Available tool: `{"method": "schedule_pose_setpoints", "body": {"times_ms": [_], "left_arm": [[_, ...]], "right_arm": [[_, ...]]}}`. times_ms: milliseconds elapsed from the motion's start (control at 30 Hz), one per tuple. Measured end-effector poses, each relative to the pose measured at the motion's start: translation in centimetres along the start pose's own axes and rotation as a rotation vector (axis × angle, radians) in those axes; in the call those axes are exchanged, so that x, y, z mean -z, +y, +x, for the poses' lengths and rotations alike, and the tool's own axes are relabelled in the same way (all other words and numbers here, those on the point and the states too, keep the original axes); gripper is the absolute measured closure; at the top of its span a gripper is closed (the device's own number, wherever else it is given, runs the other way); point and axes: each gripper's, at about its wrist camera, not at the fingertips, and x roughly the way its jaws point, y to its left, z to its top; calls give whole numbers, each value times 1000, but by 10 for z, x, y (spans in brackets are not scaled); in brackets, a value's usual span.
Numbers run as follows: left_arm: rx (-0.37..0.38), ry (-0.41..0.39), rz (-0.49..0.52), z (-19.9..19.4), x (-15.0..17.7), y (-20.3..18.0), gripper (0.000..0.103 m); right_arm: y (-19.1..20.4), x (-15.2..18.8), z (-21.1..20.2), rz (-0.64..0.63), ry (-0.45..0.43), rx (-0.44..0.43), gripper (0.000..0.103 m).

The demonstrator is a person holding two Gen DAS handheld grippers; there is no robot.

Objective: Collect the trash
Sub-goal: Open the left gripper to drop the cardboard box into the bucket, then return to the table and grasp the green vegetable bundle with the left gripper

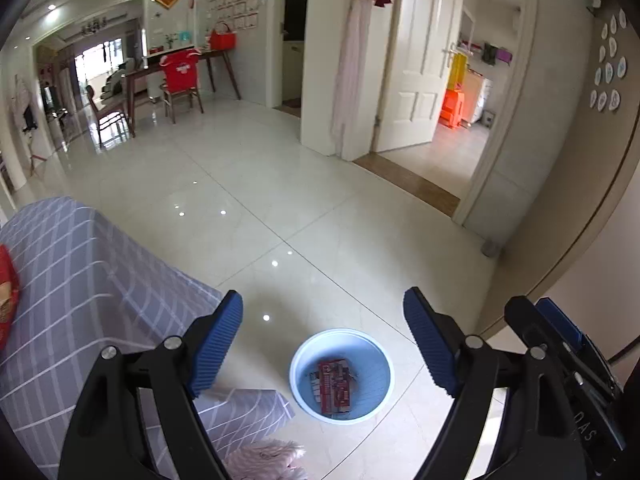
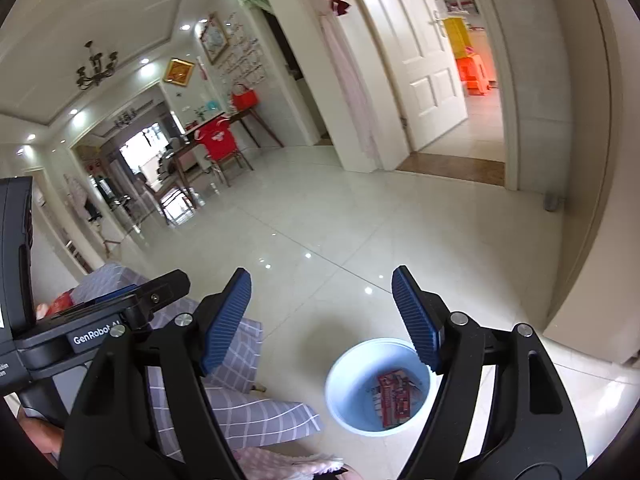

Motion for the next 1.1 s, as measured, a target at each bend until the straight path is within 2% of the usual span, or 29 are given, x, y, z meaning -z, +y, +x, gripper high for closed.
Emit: {"method": "schedule_pose_setpoints", "body": {"times_ms": [100, 300, 467, 667, 833, 1100], "left_arm": [[-32, -31, -25, -26, 1, 18, 22], [-159, -86, -61, -83, 10, 68, 18], [-306, -105, -131, -125, 22, 125, 18], [-417, -120, -280, -164, 41, 214, 17], [-451, -85, -375, -165, 54, 273, 16], [-417, -33, -464, -137, 67, 328, 16]], "right_arm": [[19, 0, -8, -23, 0, -43, 30], [75, 1, -19, -97, 14, -155, 29], [129, 11, -21, -164, 42, -241, 28], [203, 27, -7, -257, 105, -339, 28], [255, 41, 11, -284, 159, -399, 28], [297, 66, 41, -296, 248, -430, 28]]}}
